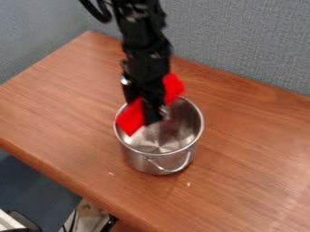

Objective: Put the red object in the metal pot

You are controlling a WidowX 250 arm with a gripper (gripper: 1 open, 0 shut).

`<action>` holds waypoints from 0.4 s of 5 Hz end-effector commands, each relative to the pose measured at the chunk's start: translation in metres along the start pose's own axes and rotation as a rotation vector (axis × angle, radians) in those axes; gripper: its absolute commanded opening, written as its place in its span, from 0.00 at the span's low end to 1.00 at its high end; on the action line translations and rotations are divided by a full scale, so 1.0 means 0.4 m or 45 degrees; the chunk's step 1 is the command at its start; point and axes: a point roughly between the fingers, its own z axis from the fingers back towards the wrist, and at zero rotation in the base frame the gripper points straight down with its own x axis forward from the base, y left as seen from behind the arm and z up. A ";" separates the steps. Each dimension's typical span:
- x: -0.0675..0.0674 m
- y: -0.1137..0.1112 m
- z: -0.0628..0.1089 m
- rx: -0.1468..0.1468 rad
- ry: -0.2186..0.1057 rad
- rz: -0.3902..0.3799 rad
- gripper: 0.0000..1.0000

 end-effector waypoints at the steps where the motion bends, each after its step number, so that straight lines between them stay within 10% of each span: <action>1: -0.018 0.079 0.062 0.087 -0.027 -0.091 0.00; 2: -0.009 0.075 0.057 0.083 -0.071 0.018 0.00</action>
